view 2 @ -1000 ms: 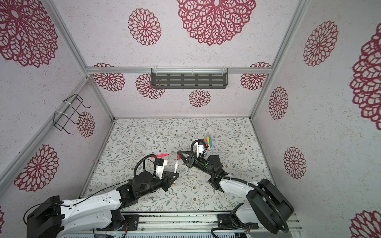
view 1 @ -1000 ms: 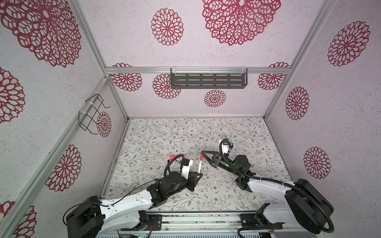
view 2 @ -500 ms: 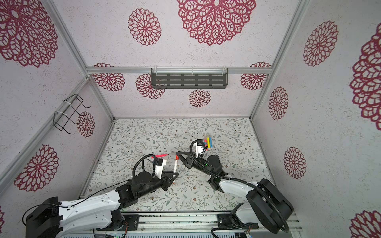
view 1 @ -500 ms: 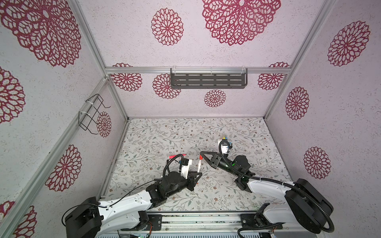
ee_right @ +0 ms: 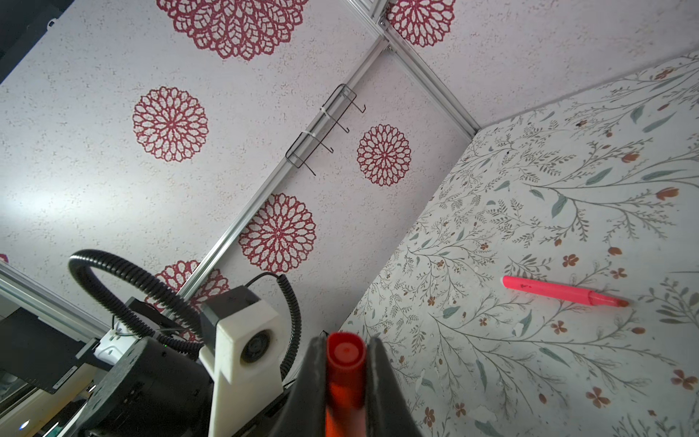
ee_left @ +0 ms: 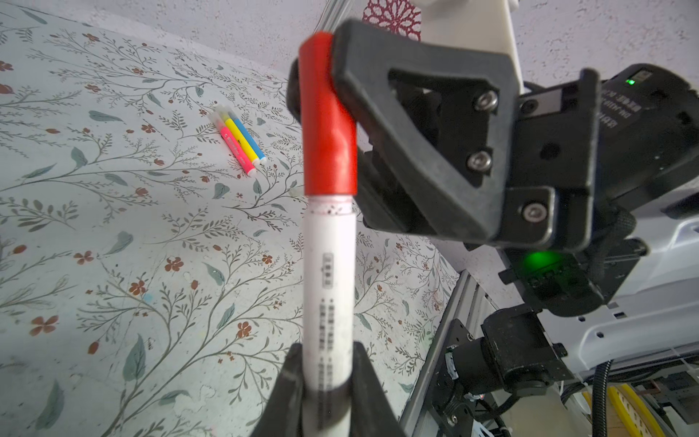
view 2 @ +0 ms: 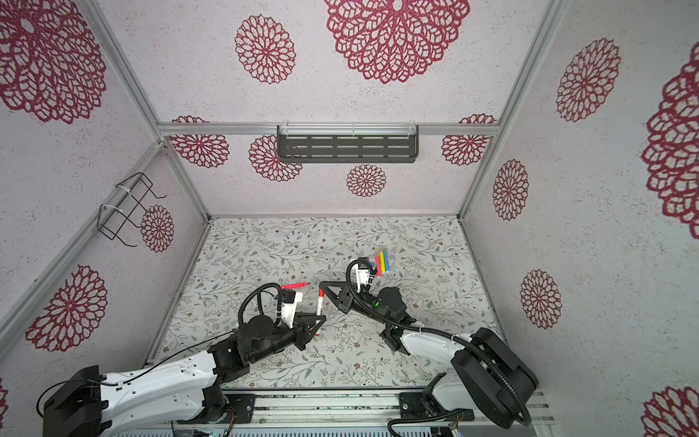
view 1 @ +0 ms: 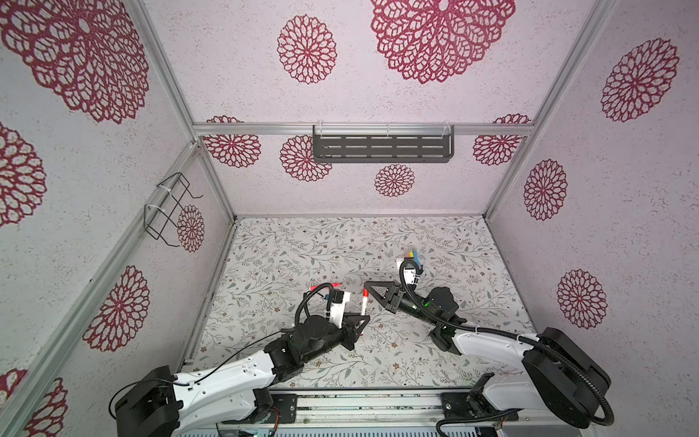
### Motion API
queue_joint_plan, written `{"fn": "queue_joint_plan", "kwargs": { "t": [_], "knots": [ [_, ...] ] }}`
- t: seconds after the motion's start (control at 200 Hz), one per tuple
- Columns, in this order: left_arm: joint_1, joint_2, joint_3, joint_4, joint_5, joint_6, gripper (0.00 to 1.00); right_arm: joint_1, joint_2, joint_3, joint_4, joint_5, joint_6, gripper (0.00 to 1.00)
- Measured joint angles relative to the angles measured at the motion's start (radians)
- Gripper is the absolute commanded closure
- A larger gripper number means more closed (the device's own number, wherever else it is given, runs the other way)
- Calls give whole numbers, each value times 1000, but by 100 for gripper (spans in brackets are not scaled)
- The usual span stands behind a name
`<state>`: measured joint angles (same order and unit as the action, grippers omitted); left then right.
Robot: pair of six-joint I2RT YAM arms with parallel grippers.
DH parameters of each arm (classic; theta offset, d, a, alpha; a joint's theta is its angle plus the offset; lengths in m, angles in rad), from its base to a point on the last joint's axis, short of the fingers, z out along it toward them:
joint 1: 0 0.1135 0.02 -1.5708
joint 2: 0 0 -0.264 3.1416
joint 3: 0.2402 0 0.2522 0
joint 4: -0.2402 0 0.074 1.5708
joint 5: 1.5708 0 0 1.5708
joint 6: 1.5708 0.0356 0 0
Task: Insert the pens into the pen caps
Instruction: 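Lower the red cap with the right gripper onto the left-held marker tip, then open the right gripper and lift it off the capped marker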
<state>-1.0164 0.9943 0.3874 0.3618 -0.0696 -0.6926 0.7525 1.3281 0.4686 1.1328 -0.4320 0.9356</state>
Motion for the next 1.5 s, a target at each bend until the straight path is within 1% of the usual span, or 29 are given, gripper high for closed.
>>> {"fn": "queue_joint_plan", "kwargs": {
  "t": [0.17, 0.35, 0.49, 0.665, 0.891, 1.096, 1.231, 1.351, 1.501],
  "knots": [
    [0, -26, -8, -15, 0, 1, 100, 10, 0, 0, 6, -10, -4, 97],
    [-2, -35, -10, -30, 2, 4, 100, 21, 0, 0, 1, -9, -34, 92],
    [-3, -35, -11, -49, 1, 4, 100, 28, -9, 0, -38, -6, -72, 87],
    [-9, -35, -11, -54, 5, 11, 100, 37, -68, 0, -137, 10, -121, 85],
    [-15, -35, -11, -54, 19, 31, 100, 49, -137, 0, -244, 34, -173, 76],
    [-7, -31, -5, -35, -8, 31, 100, 77, -141, 0, -327, -26, -197, 65],
    [-6, -27, -1, -30, -14, 31, 100, 79, -150, 0, -356, -29, -210, 58],
    [-6, -27, -1, -30, -18, 31, 100, 79, -201, -4, -396, -18, -220, 52],
    [-6, -35, -1, -29, -18, 31, 100, 77, -304, -4, -478, 18, -246, 46]
  ]
}}
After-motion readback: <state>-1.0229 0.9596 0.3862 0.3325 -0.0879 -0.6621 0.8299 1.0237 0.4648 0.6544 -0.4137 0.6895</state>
